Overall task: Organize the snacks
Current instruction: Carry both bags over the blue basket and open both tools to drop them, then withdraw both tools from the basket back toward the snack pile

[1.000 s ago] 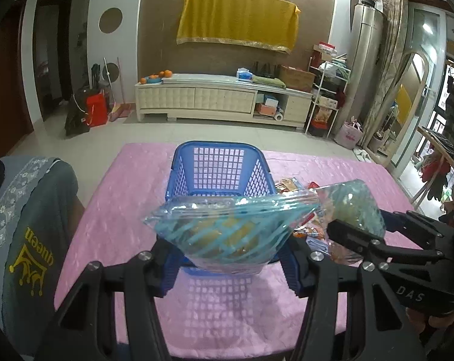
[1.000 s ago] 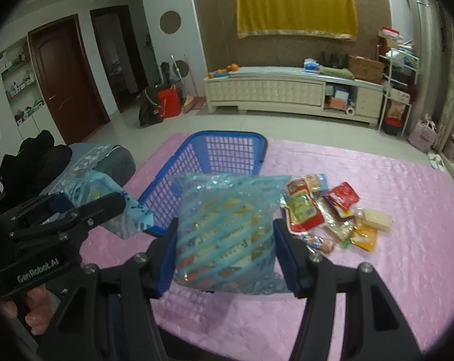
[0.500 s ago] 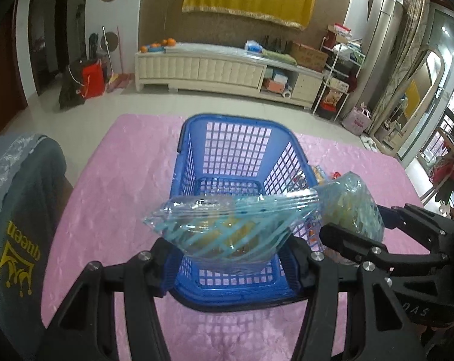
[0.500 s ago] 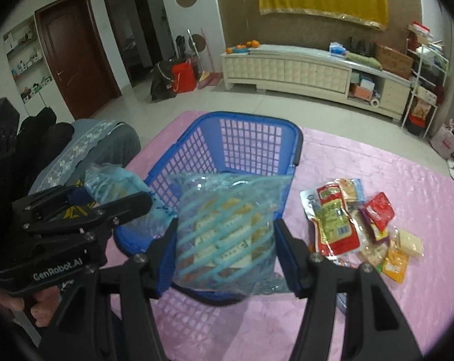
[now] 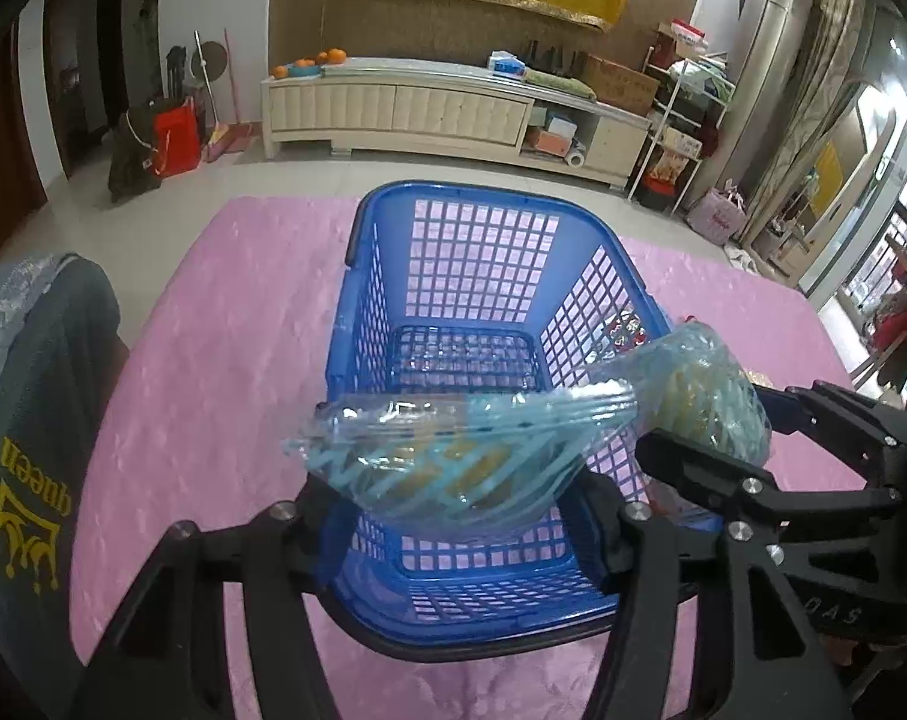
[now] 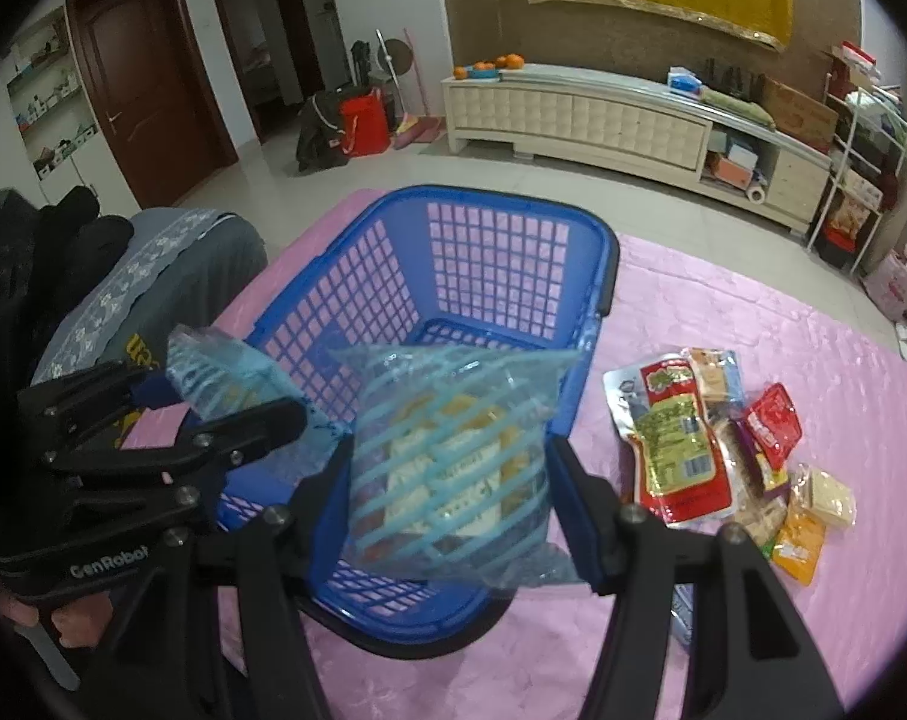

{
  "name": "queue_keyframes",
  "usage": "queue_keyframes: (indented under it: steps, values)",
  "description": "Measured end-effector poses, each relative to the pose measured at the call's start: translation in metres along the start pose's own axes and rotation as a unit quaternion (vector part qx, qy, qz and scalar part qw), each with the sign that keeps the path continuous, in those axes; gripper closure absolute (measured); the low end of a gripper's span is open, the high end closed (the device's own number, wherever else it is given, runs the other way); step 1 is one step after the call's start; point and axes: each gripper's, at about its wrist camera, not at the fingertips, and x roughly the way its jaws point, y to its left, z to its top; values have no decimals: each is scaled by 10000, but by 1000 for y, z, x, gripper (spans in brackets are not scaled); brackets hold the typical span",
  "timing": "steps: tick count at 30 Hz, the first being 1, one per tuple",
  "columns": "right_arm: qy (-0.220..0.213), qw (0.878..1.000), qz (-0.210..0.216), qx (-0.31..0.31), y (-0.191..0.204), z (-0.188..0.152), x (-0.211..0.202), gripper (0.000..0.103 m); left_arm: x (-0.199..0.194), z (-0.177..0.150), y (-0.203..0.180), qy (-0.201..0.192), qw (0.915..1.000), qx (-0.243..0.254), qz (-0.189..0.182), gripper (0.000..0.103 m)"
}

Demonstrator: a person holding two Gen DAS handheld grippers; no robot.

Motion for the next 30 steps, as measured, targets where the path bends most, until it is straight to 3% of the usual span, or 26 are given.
queue_keyframes:
  steps: [4,9,18,30]
  values:
    - [-31,10000,3,24,-3,2,1,33,0,0,5,-12,9999,-85,-109,38]
    - [-134,9999,-10,22,-2,4,-6,18,-10,0,7,-154,9998,-94,-27,31]
    - [-255,9992,-310,-58,6,1,-29,18,-45,-8,3,-420,9989,-36,228,28]
    - [-761,9950,-645,98,11,-17,-111,18,-109,-20,-43,-776,9964,268,232,24]
